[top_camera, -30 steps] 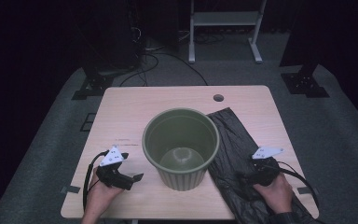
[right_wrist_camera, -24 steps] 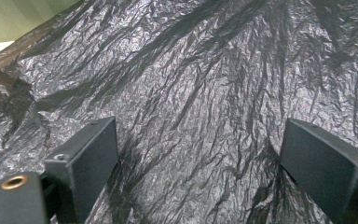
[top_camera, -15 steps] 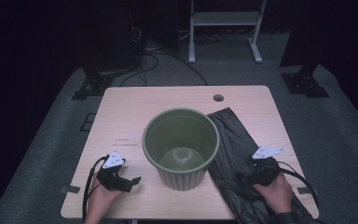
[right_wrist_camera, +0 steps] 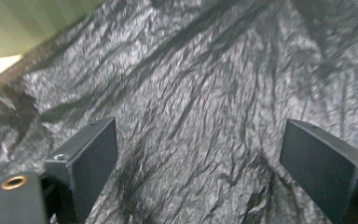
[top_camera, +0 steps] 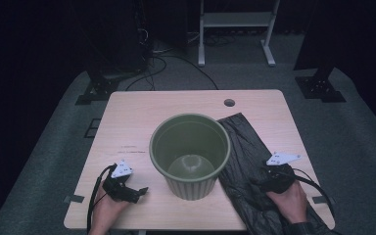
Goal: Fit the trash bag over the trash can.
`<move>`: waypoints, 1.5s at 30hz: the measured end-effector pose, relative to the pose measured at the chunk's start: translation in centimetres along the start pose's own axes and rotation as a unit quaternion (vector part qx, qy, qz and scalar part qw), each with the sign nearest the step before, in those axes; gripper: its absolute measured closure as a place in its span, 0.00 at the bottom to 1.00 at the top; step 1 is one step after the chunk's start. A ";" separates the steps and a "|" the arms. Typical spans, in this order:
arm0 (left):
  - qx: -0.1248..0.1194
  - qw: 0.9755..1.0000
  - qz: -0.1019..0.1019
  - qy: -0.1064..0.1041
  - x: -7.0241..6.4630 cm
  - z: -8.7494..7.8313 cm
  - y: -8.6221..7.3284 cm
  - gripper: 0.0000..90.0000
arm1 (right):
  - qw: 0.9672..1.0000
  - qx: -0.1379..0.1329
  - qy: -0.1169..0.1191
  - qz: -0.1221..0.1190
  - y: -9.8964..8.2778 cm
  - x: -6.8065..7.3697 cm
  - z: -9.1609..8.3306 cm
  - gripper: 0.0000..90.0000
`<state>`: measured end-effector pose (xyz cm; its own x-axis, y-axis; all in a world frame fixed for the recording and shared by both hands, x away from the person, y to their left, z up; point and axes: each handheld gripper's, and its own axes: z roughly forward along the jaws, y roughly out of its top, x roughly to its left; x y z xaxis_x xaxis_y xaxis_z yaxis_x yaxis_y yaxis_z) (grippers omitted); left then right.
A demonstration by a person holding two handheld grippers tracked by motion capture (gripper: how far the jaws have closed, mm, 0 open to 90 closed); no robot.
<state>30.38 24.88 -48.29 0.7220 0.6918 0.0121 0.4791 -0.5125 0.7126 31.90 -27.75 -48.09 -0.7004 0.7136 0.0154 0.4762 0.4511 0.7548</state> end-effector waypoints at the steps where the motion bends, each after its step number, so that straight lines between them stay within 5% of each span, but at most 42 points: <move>1: 0.000 1.000 0.000 0.000 0.0 0.0 0.0 0.00 | 1.000 -0.004 -0.003 0.005 0.1 -0.1 -0.2 0.11; 10: 0.000 1.000 0.000 0.000 0.0 0.0 0.0 0.00 | 0.998 0.008 -0.060 0.023 1.0 -1.8 -1.0 0.11; 21: 0.000 1.000 0.000 0.000 0.0 0.0 0.0 0.00 | 0.995 0.044 -0.068 0.065 0.7 -4.2 0.2 0.16; 28: 0.000 1.000 0.000 0.000 0.0 0.0 0.0 0.00 | 0.994 0.048 -0.072 0.067 0.6 -4.1 0.0 0.34; 29: 0.000 1.000 0.000 0.000 0.0 0.0 0.0 0.00 | 0.994 0.042 -0.072 0.067 0.6 -3.9 -0.1 0.45; 38: 0.000 1.000 0.000 0.000 0.0 0.0 0.0 0.00 | 0.996 0.024 -0.059 0.067 0.5 -2.9 -0.1 0.93; 45: 0.000 1.000 0.000 0.000 0.0 0.0 0.0 0.00 | 0.996 0.025 -0.049 0.070 0.7 -2.7 0.1 0.99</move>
<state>30.38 24.88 -48.29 0.7225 0.6913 0.0119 0.4790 -0.5129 0.7124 34.12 -29.34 -47.66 -0.5708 0.8195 0.0515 0.5934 0.3684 0.7156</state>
